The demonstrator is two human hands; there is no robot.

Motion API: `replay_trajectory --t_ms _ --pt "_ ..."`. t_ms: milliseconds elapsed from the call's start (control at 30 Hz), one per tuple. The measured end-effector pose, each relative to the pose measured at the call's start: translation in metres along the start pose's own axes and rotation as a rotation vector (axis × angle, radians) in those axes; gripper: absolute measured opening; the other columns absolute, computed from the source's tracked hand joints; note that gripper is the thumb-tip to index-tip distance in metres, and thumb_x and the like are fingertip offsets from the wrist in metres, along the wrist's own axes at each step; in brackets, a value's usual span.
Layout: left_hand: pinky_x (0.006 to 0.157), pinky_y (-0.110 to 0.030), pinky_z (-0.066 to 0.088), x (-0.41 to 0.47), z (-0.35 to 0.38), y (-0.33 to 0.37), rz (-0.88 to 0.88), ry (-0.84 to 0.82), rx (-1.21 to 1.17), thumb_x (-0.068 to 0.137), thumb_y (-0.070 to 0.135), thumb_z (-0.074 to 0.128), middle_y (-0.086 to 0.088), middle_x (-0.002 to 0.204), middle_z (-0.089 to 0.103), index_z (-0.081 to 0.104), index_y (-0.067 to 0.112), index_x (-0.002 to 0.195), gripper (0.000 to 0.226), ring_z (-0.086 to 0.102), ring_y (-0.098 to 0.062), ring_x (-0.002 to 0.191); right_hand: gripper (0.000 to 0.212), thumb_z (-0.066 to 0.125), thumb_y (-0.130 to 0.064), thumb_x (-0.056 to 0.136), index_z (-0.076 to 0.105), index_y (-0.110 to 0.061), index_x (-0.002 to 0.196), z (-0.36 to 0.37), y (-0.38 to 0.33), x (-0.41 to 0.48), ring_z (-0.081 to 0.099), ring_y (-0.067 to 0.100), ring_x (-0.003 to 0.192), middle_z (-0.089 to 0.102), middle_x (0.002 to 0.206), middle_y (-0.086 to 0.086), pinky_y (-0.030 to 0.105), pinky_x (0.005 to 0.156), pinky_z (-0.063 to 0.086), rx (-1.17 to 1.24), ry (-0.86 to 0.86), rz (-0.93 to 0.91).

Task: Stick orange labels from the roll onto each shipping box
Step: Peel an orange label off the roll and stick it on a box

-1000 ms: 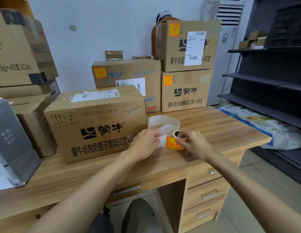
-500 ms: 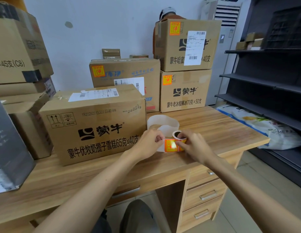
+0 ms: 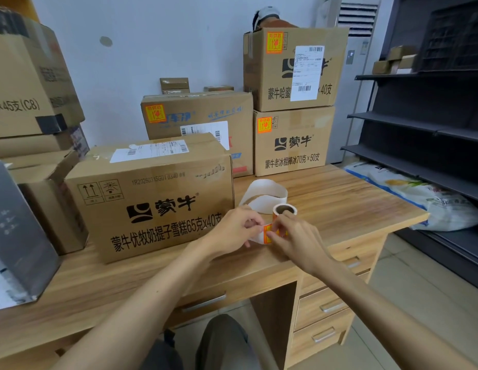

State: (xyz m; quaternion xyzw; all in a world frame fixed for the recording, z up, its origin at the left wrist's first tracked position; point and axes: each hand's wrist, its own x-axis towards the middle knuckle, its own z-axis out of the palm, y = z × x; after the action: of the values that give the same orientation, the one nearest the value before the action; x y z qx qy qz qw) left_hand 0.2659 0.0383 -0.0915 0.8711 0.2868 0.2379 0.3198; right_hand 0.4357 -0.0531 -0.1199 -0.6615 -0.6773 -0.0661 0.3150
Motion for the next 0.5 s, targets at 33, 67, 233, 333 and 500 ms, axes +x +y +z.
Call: replay_trajectory --t_ms 33,67,233,333,500 --pt "0.064 -0.037 0.062 -0.0002 0.0000 -0.0010 0.002 -0.014 -0.009 0.098 0.014 0.064 -0.011 0.105 0.057 0.070 0.024 0.085 0.018 0.068 -0.029 0.082 0.019 0.068 -0.037 0.089 0.062 -0.019 0.089 0.0003 -0.0005 -0.0003 0.059 0.021 0.076 0.054 0.086 -0.006 0.041 0.064 0.047 0.017 -0.003 0.011" --pt "0.065 -0.037 0.062 -0.0002 0.0000 -0.0018 0.004 -0.028 -0.019 0.098 0.014 0.064 -0.012 0.106 0.057 0.071 0.023 0.086 0.017 0.070 -0.028 0.083 0.019 0.068 -0.038 0.089 0.062 -0.019 0.088 0.0005 -0.0008 -0.0007 0.059 0.020 0.076 0.054 0.085 -0.007 0.041 0.064 0.047 0.033 -0.006 0.018" --pt "0.070 -0.038 0.063 -0.0012 -0.0010 -0.0015 0.020 -0.056 -0.063 0.099 0.010 0.062 -0.008 0.100 0.064 0.076 0.007 0.099 0.015 0.071 -0.016 0.083 0.024 0.068 -0.046 0.087 0.061 -0.024 0.084 0.0009 -0.0004 -0.0028 0.053 0.010 0.071 0.052 0.081 -0.010 0.037 0.063 0.045 0.099 0.000 0.043" --pt "0.072 -0.041 0.063 -0.0012 -0.0003 -0.0032 0.035 -0.045 -0.071 0.099 0.007 0.062 -0.005 0.099 0.063 0.078 0.007 0.100 0.016 0.069 -0.014 0.080 0.025 0.069 -0.048 0.087 0.061 -0.025 0.082 0.0015 0.0005 -0.0025 0.051 0.008 0.069 0.053 0.081 -0.010 0.034 0.062 0.041 0.119 0.007 0.058" --pt "0.074 -0.042 0.063 0.0003 0.0014 -0.0050 0.030 -0.042 -0.106 0.098 0.004 0.061 -0.003 0.098 0.062 0.079 0.008 0.101 0.018 0.068 -0.016 0.078 0.024 0.070 -0.046 0.087 0.062 -0.023 0.082 0.0027 0.0024 -0.0030 0.049 0.007 0.068 0.056 0.081 -0.009 0.028 0.060 0.034 0.158 0.020 0.078"
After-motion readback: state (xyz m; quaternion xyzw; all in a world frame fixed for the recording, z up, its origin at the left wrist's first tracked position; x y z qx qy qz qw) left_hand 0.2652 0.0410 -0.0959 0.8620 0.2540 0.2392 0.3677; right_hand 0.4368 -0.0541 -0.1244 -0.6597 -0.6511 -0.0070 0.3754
